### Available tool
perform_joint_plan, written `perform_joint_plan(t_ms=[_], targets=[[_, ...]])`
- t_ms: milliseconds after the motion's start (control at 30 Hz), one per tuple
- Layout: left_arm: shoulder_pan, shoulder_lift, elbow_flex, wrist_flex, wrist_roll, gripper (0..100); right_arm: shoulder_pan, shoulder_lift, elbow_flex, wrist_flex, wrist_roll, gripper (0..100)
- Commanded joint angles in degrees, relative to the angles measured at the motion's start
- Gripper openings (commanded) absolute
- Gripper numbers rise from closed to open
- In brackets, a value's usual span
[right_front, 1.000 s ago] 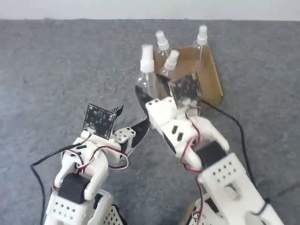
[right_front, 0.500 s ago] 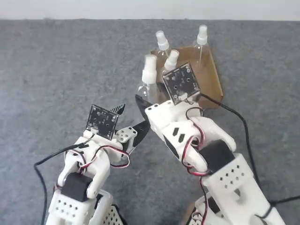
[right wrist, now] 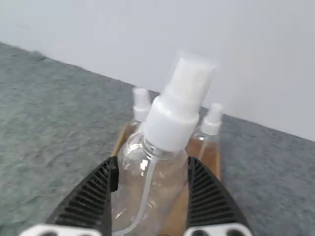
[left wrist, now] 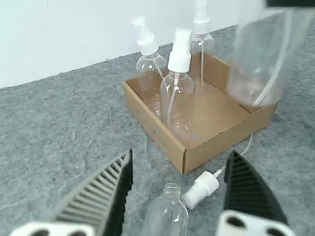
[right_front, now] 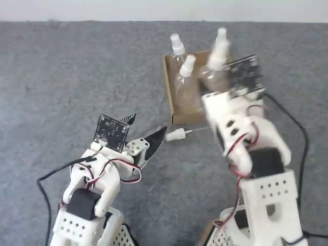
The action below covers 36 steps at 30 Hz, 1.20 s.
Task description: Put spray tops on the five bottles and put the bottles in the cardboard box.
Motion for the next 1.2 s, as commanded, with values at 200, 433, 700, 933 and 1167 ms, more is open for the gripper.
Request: perform_joint_plan(t_ms=[200,433,700,933,1167], targets=[[-5.98,-1.32,0.84,-3.69,0.0,11,11.47,20.0,-4.04,-20.09,1.93,0.6],[-7.56,-0.97,3.38,-8.09,0.0,1,12.26,33.54,-4.22,-33.36,1.93,0.6],[-7.56,-0.97,3.47,-8.18,0.0,1,12.09,45.76,-4.31,-46.2,1.93,0.6],[-7.56,-1.14,3.47,-8.18,0.0,1,11.91,51.91,-4.31,-52.53,1.93,0.6],[-7.56,-1.23,3.47,-8.0,0.0,1,11.82,55.08,-4.4,-53.76,1.85,0.6]])
